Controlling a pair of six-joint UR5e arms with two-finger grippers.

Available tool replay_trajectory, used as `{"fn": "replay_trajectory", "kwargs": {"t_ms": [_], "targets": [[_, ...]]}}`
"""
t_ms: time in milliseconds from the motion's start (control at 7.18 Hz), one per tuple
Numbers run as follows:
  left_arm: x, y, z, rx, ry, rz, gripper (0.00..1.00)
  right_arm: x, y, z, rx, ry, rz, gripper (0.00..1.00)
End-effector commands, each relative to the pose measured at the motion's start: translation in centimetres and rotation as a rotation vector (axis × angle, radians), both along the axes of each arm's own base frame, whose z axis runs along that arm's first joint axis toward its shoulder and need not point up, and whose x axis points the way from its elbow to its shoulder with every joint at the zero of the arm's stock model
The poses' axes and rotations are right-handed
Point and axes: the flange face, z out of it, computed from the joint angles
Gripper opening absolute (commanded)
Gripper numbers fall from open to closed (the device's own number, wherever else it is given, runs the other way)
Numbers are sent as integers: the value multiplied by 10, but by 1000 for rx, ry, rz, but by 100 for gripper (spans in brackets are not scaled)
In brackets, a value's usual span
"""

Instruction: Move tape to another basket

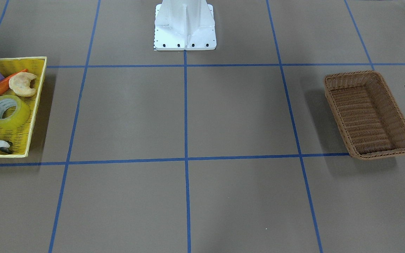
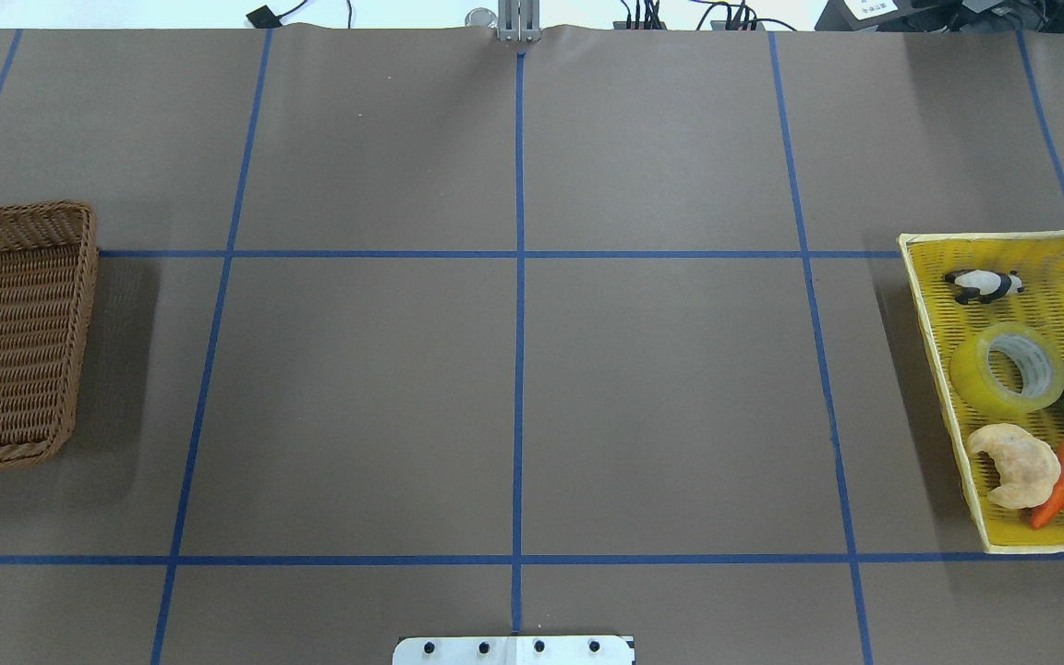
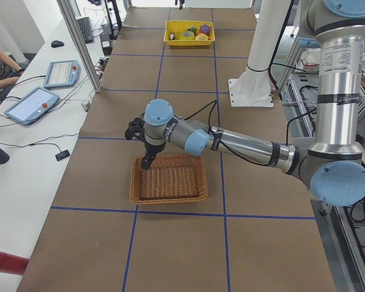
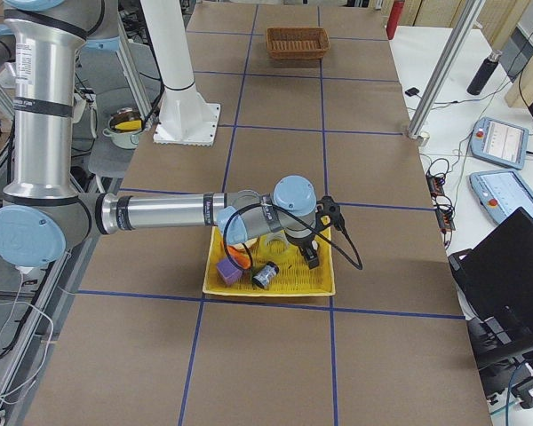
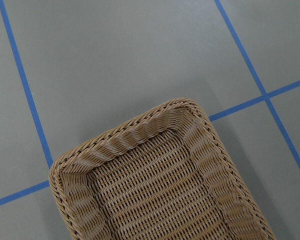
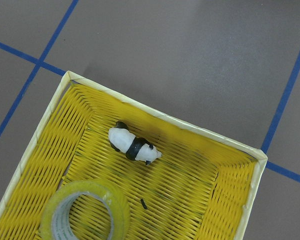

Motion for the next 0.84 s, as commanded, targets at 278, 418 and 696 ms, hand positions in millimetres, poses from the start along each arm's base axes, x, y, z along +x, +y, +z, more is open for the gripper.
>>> {"fn": "replay_trajectory", "kwargs": {"t_ms": [278,418,696], "targets": [[-1,0,0,4,0,0,98,0,-1,-1,7,-3,-2,100],[-1,2,2,-1,-1,0,98,0,-1,-8,22,-3,-2,100],[-2,6,-2,4,1,-3,98,-1,-6,-5,17,-2,0,100]]}}
